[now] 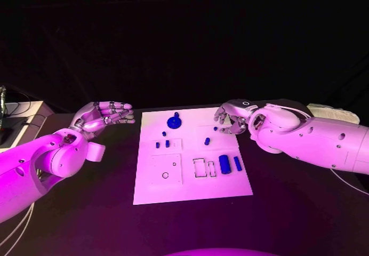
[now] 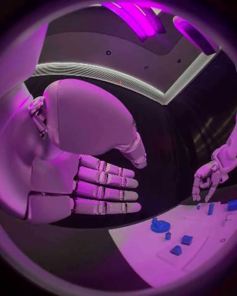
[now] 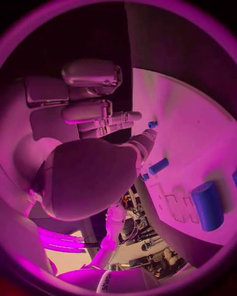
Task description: Assemble the parts on the task board
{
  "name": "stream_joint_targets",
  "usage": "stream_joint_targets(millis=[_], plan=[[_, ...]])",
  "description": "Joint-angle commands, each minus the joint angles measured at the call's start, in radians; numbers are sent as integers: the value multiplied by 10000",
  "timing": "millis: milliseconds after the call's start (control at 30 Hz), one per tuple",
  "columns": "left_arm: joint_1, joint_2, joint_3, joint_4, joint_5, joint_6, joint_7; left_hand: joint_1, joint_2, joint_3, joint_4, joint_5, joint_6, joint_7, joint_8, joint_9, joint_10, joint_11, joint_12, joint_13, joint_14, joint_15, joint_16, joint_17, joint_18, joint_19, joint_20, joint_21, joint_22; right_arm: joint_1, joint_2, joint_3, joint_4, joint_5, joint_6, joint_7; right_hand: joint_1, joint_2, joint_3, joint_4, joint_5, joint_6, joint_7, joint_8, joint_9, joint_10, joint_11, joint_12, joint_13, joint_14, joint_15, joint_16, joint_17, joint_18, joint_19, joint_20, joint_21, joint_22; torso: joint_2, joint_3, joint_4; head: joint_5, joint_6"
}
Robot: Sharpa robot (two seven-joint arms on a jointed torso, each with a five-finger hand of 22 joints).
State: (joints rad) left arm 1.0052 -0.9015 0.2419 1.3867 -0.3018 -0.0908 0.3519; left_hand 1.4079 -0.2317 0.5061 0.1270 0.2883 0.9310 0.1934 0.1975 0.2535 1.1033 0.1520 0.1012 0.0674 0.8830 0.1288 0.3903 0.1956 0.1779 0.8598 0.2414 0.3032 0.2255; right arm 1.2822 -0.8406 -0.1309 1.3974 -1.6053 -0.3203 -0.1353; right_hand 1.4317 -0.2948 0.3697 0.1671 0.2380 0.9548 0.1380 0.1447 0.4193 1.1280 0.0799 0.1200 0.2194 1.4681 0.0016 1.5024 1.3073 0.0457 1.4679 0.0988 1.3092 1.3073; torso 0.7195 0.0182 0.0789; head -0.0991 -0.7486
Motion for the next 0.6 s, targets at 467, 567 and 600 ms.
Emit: stream_joint_targets(millis=[467,567,600], plan=[[-62,-154,78,269,740,109,475,149,17,45,-9,-5,39,69,66,-22,102,27,-148,-2,140,8,-202,28,53,236,-10,-183,-133,-228,632,-22,-512,-768,268,-430,107,209,982,269,-345,618,-84,36,-17,349,-78,-95,-405,650,-120,-57,930,76,299,-92,6,1404,6,35,-15,10,-113],[-62,-170,80,292,742,83,463,152,21,48,-10,-5,44,77,69,-23,100,32,-159,-3,143,11,-222,29,53,250,-11,-198,-145,-241,691,-23,-590,-817,256,-467,100,216,1222,291,-509,667,-86,25,-22,384,-80,-132,-484,651,-125,-58,926,74,304,-106,1,1406,9,37,-24,17,-121],[-63,-175,80,298,742,70,457,154,22,49,-11,-4,46,82,71,-24,97,36,-167,-3,143,13,-236,30,52,259,-11,-208,-154,-244,710,-23,-613,-836,246,-488,98,219,1284,293,-537,686,-86,26,-22,395,-81,-140,-503,652,-124,-57,928,71,309,-107,13,1413,7,37,-29,22,-128]])
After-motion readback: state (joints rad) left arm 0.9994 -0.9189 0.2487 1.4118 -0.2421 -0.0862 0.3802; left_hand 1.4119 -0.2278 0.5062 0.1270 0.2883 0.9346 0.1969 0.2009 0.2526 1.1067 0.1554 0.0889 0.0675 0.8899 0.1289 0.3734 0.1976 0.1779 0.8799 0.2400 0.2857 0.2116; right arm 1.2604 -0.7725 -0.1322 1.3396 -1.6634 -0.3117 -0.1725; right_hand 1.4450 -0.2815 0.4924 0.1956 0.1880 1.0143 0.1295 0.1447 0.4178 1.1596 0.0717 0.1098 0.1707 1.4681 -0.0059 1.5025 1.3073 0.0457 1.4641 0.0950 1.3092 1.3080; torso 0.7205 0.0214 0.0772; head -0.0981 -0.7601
